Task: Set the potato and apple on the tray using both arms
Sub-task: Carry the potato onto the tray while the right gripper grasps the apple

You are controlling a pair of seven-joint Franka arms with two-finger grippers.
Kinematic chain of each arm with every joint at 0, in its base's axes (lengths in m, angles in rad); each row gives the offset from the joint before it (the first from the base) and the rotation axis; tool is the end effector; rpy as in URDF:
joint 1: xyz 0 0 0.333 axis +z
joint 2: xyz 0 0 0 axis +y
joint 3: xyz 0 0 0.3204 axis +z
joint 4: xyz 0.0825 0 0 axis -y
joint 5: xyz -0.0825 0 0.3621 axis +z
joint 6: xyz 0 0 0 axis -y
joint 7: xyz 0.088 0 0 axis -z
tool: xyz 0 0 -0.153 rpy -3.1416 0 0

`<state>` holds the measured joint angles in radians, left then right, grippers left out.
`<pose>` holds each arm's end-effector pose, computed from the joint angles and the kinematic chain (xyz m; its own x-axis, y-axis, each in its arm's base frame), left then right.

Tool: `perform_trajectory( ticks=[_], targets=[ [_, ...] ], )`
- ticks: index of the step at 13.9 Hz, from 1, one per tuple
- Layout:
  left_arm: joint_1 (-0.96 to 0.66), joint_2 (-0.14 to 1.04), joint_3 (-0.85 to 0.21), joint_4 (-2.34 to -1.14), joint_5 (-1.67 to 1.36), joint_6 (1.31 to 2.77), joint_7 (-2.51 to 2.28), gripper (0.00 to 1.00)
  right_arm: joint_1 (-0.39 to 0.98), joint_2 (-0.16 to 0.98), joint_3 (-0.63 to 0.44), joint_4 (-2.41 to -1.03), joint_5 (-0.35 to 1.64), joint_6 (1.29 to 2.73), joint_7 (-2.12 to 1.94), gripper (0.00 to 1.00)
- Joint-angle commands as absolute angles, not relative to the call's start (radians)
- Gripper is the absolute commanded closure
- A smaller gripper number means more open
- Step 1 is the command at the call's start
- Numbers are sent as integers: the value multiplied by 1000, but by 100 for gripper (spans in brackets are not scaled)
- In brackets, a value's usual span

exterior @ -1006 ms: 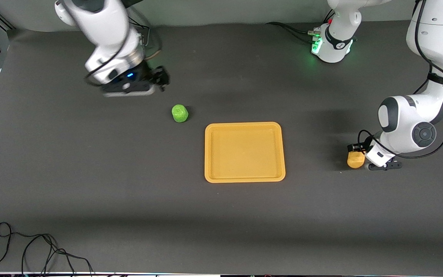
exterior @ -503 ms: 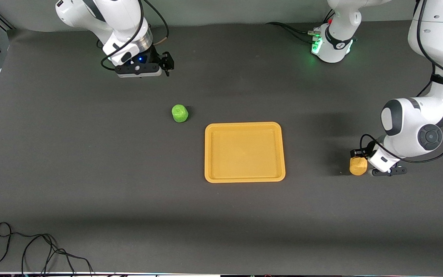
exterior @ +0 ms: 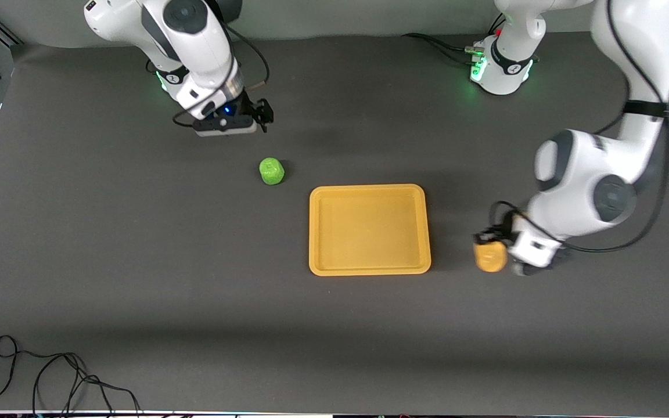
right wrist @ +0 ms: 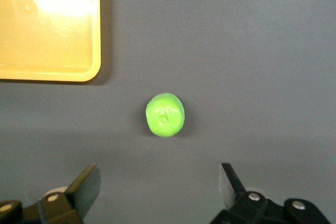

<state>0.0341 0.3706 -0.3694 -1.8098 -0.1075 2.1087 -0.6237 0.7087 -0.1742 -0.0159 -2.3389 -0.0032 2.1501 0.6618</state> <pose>0.5815 -0.1995 0.3190 0.9240 0.3403 -0.1747 0.3658 -0.9195 0.1436 0.3524 0.2922 0.3743 0.9994 0.0330 -0.0116 0.0331 -0.9994 0.0089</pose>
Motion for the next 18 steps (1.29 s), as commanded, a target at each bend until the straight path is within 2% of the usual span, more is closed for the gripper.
perform_trajectory(
  ticks=[1,5,9,11,12,13,14,15,16,17,18],
  targets=[
    [-90,439,-361,-1787,-100,2135,-806,82,723,-82,-29,-2358,-2,2277,676,0],
    [-152,537,-360,-1801,-55,2192,-934,83,723,23,-29,-2401,-3,2439,681,0],
    [-176,584,-360,-1801,-35,2221,-951,81,723,124,-29,-2416,-3,2558,683,0],
    [-186,595,-359,-1801,-35,2221,-953,75,723,165,-29,-2439,-2,2626,684,0],
    [-187,595,-359,-1801,-35,2221,-953,67,723,181,-31,-2444,-2,2647,684,0],
    [-187,595,-360,-1801,-34,2221,-953,64,723,193,-31,-2445,-2,2663,684,0],
    [-189,600,-359,-1801,-34,2221,-953,55,723,212,-31,-2447,-2,2678,684,0],
    [-190,613,-359,-1801,-32,2214,-951,40,723,224,-31,-2447,-2,2692,684,0],
    [-190,618,-359,-1801,4,2203,-951,37,723,232,-31,-2447,-2,2694,687,0],
    [-184,623,-359,-1801,32,2197,-953,25,723,238,-31,-2447,-3,2694,696,0],
    [-181,623,-359,-1801,37,2194,-951,0,723,245,-29,-2447,-3,2694,696,0]
  ],
)
